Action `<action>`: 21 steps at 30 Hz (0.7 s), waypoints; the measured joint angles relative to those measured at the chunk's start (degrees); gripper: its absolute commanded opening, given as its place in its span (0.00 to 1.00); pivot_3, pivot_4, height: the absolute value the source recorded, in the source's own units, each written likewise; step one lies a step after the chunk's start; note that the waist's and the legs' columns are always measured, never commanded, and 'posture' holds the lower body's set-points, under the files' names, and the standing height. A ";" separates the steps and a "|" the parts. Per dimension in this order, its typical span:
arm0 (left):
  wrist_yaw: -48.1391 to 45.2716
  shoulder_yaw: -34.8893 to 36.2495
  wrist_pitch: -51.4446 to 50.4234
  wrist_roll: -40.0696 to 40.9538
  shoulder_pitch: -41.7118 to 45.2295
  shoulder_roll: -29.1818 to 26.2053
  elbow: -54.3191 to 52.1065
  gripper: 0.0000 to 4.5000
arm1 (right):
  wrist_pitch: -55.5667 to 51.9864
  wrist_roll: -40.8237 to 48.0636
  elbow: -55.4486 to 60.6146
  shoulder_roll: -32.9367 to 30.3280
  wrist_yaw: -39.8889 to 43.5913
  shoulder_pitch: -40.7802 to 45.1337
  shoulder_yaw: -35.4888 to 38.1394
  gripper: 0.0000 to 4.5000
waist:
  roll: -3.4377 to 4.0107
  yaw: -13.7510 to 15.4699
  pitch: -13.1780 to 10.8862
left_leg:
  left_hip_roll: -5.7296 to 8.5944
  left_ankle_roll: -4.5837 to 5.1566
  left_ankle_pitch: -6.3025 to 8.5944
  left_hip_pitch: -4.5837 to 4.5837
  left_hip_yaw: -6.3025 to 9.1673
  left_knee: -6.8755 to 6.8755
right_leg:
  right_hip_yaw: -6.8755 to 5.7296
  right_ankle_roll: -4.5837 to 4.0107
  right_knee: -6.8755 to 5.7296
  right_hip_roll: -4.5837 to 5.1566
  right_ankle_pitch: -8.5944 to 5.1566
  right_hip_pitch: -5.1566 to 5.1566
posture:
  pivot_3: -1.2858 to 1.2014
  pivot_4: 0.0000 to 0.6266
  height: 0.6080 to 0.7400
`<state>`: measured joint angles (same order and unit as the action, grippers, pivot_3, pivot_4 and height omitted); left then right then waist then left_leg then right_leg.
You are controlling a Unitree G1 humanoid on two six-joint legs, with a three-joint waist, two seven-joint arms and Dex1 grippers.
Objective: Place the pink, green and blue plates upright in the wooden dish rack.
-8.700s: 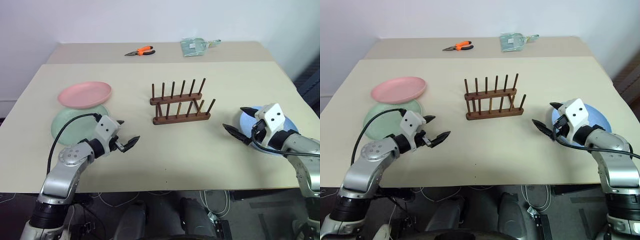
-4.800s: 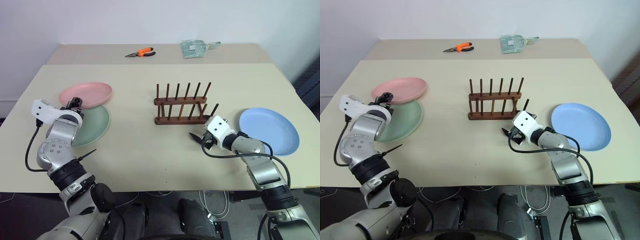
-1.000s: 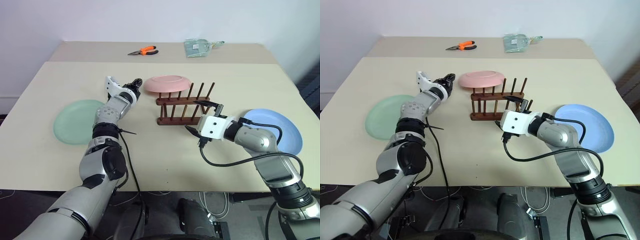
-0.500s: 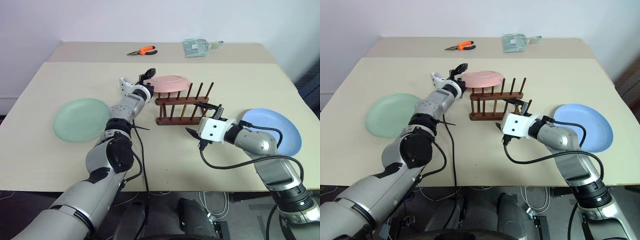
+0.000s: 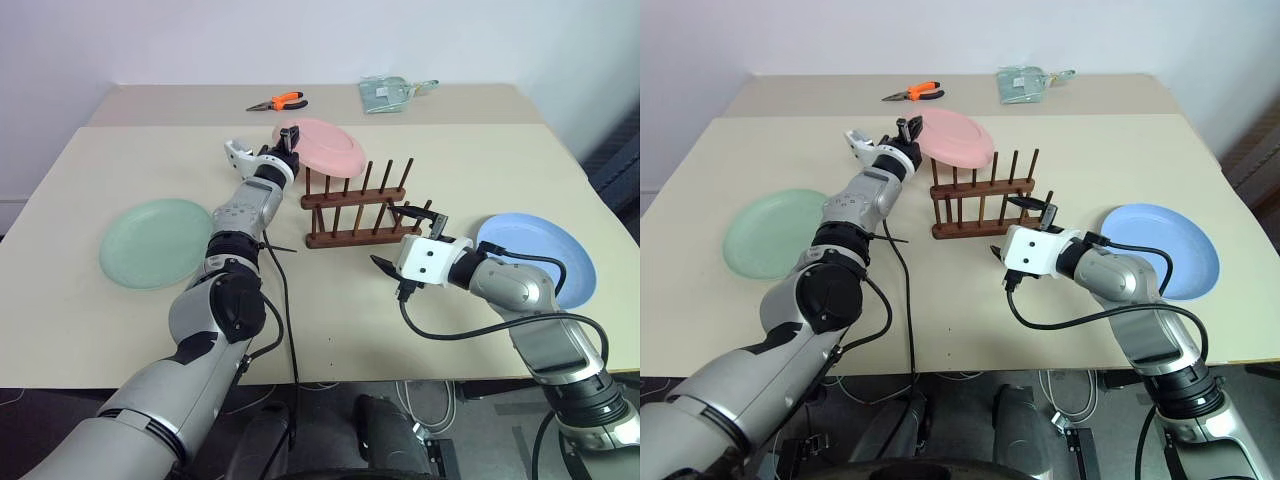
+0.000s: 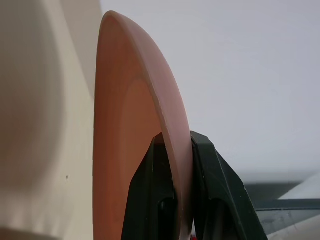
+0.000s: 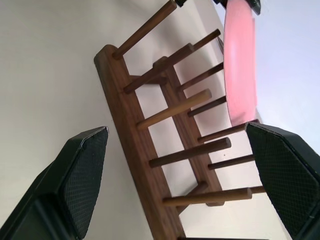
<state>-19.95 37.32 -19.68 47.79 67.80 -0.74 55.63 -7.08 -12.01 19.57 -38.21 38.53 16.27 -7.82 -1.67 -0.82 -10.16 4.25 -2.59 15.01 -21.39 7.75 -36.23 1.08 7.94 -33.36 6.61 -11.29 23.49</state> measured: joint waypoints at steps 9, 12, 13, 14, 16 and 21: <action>-25.51 -32.73 5.22 -18.58 -6.69 -11.58 -40.79 0.01 | -8.46 11.45 0.78 1.28 -0.06 5.74 10.73 1.00 | 0.11 0.43 0.02 | 0.00 0.05 0.03 0.09 -0.01 0.02 | 0.05 -0.04 0.06 0.01 0.01 -0.13 | 0.52 0.24 1.00; -29.09 -38.64 5.37 -21.27 -10.14 -11.86 -44.02 0.01 | -8.49 12.29 0.35 1.12 -0.57 6.14 12.17 1.00 | 0.10 0.38 0.01 | 0.00 0.06 0.03 0.08 0.00 0.00 | 0.05 -0.04 0.03 0.01 0.01 -0.10 | 0.52 0.24 1.00; -29.28 -39.50 5.53 -22.02 -10.90 -11.51 -44.63 0.01 | -8.42 12.31 0.30 1.13 -0.60 6.13 12.17 1.00 | 0.11 0.27 0.01 | 0.00 0.06 0.03 0.06 0.00 0.01 | 0.06 -0.04 0.03 0.01 0.01 -0.08 | 0.52 0.24 1.00; -29.56 -40.67 5.98 -22.93 -11.51 -11.46 -45.15 0.01 | -8.32 12.32 0.26 1.12 -0.74 6.10 12.20 1.00 | 0.11 0.22 0.01 | -0.01 0.06 0.03 0.05 0.00 0.01 | 0.06 -0.04 0.01 0.01 0.01 -0.05 | 0.52 0.24 1.00; -30.07 -43.07 8.44 -25.87 -12.26 -12.00 -45.88 0.01 | -7.97 12.16 0.14 0.97 -1.23 5.98 12.58 1.00 | 0.14 0.03 -0.01 | -0.02 0.06 0.03 0.05 -0.03 0.05 | 0.07 -0.04 0.00 0.00 0.01 -0.01 | 0.52 0.24 1.00; -32.95 -55.26 29.74 -47.78 -14.07 -26.01 -43.17 0.01 | -2.11 6.47 -2.80 -7.25 -1.50 2.16 12.76 1.00 | 0.24 0.14 0.00 | -0.02 0.07 0.03 0.09 -0.16 0.06 | 0.16 -0.05 0.01 0.00 0.01 -0.01 | 0.52 0.24 1.00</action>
<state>-52.90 -17.93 10.05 0.01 53.73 -26.75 12.46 -9.19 -5.54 16.77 -45.46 37.03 18.43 4.93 -1.43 -0.68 -10.16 4.23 -2.52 15.04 -21.30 7.59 -36.17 1.24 7.89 -33.35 6.61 -11.28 23.49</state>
